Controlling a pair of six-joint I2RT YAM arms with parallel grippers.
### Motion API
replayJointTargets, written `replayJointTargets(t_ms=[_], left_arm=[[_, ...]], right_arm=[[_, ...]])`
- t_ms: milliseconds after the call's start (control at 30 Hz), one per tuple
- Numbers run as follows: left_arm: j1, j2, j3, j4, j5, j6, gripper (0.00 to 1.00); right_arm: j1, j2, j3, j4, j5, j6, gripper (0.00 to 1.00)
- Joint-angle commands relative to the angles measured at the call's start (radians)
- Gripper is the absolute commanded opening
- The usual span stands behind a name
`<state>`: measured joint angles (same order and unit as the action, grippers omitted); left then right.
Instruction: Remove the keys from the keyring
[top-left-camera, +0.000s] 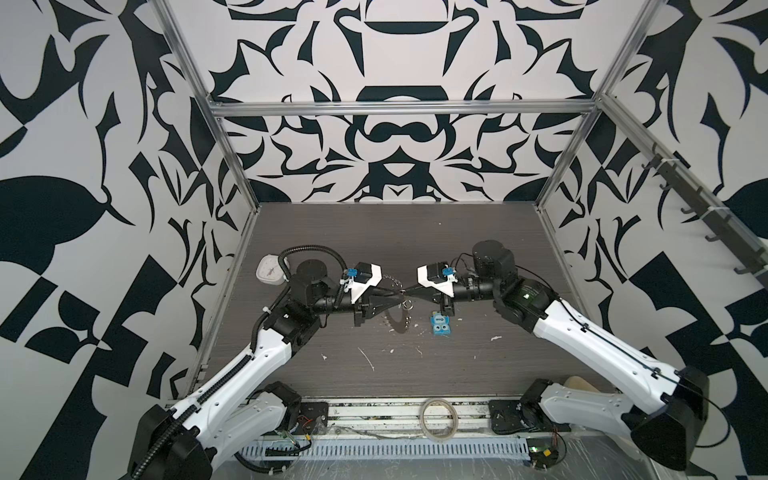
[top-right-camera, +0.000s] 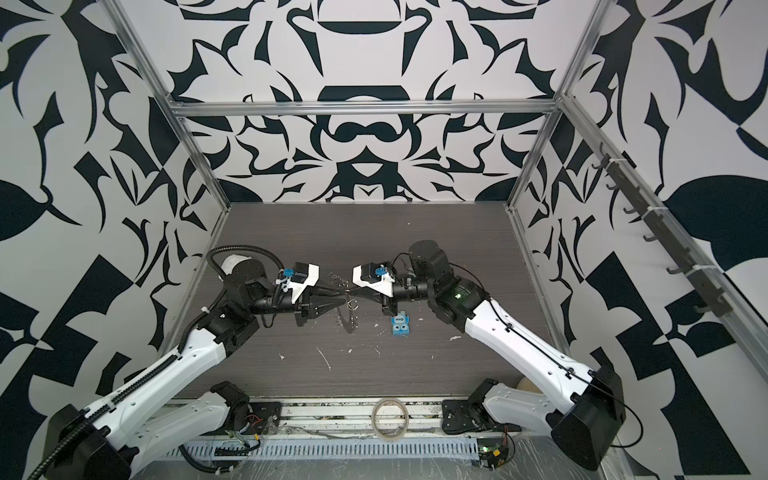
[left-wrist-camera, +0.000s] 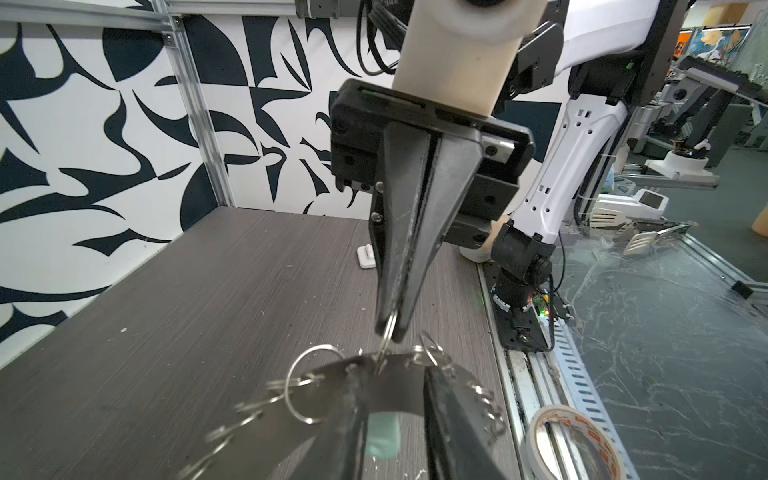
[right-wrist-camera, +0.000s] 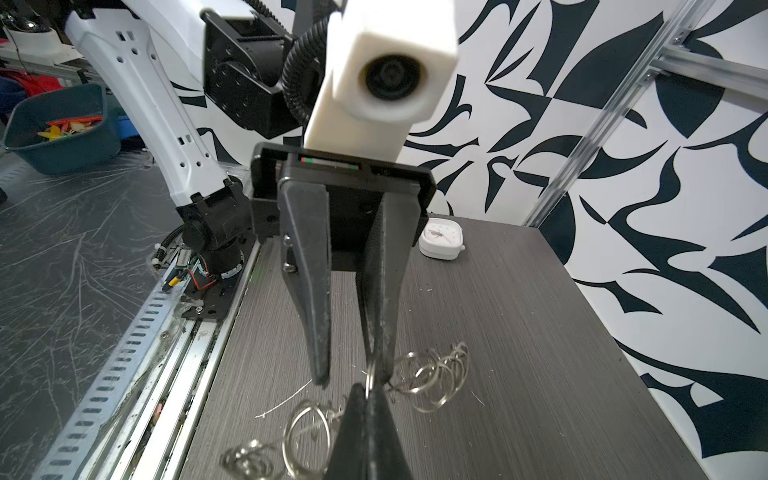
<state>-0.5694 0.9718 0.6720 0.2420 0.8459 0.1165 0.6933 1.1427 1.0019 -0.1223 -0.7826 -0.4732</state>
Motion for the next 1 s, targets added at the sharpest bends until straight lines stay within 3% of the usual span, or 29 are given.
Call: replayJointTargets(t_ms=[0, 467, 700, 800, 967], left_arm=[[-0.004, -0.008, 0.028, 0.002, -0.033, 0.034, 0.25], [-0.004, -0.092, -0.012, 0.033, -0.046, 0.096, 0.24], [-0.004, -0.056, 0.031, -0.060, -0.007, 0.128, 0.23], [-0.004, -0.053, 0.045, -0.116, -0.015, 0.165, 0.22], [-0.004, -0.048, 0.073, -0.151, -0.018, 0.199, 0.10]], right_arm=[[0.002, -0.006, 0.061, 0.071, -0.034, 0.019, 0.00], [0.020, 0.008, 0.070, 0.046, -0.020, 0.008, 0.00], [0.037, 0.020, 0.098, -0.007, -0.007, -0.032, 0.00], [0.045, 0.026, 0.117, -0.040, -0.002, -0.051, 0.00], [0.074, 0.038, 0.145, -0.101, 0.018, -0.085, 0.00]])
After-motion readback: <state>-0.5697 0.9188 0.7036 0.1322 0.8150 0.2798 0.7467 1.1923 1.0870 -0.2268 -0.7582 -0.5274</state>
